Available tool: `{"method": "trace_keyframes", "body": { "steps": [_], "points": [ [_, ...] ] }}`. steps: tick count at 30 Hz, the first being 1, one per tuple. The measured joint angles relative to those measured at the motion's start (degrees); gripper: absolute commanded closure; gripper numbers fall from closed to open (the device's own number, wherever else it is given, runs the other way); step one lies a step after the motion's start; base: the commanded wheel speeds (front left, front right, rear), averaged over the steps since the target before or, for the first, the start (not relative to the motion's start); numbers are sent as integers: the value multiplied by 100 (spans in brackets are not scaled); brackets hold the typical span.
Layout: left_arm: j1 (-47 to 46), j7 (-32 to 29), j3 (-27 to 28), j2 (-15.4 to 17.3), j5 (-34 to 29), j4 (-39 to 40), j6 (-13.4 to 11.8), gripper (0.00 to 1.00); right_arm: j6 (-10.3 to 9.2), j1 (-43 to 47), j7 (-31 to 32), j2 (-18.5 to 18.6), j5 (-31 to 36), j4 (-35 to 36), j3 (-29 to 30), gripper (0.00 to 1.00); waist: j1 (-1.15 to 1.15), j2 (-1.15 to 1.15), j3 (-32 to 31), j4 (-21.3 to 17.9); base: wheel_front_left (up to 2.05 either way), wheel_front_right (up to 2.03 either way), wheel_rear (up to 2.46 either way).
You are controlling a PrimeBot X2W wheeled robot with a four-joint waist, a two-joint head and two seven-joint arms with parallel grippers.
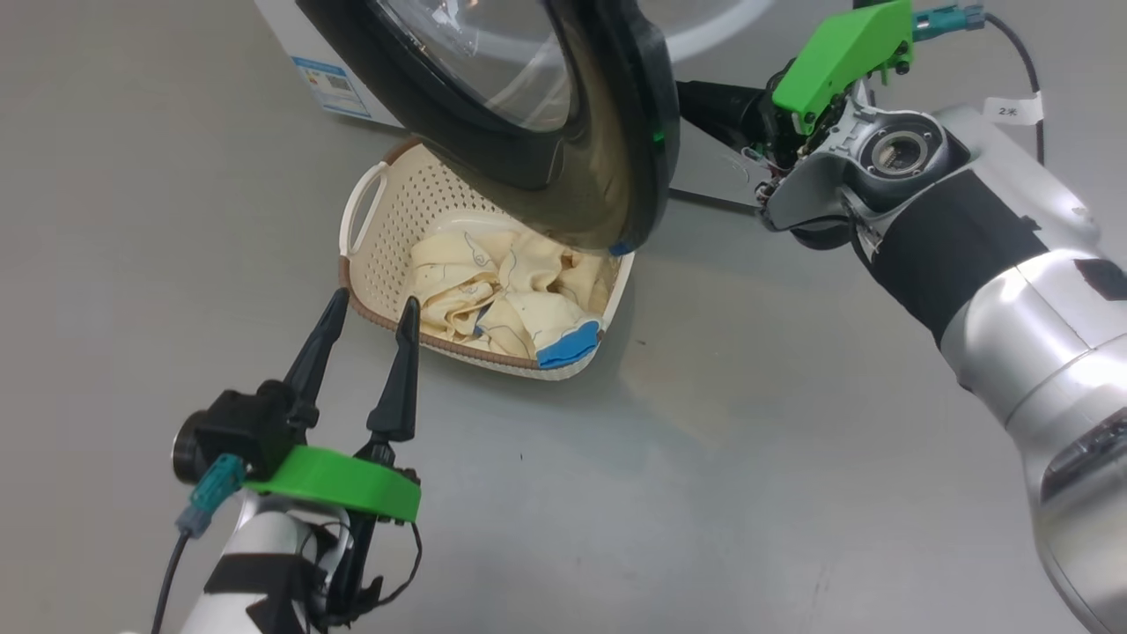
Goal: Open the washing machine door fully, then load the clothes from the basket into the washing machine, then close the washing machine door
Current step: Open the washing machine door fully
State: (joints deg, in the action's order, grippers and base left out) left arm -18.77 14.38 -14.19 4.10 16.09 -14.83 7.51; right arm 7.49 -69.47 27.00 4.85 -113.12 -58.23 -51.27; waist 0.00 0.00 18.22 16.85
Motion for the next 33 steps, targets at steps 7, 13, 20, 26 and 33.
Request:
{"method": "trace_keyframes", "body": {
  "steps": [7,13,20,26,33],
  "points": [
    [59,0,4,1,-5,-3,0,0,0,74,-1,-12,-450,352,-568,100,1,0,-81,8,0,0,0],
    [99,0,4,0,-13,-2,0,0,-1,104,-1,-19,-836,664,-1094,100,0,0,-143,28,0,0,0],
    [170,0,1,0,-57,-4,0,0,-1,103,-10,-23,-1244,1024,-1752,100,0,0,-185,59,0,0,0],
    [176,0,-12,-2,-96,-8,0,0,-1,101,-67,-42,-1561,1295,-2083,100,1,0,-224,96,0,0,0],
    [228,0,-38,-2,-96,-9,0,0,-1,96,-86,-46,-1798,1424,-2238,100,0,0,-270,137,0,0,0]
  ]
}}
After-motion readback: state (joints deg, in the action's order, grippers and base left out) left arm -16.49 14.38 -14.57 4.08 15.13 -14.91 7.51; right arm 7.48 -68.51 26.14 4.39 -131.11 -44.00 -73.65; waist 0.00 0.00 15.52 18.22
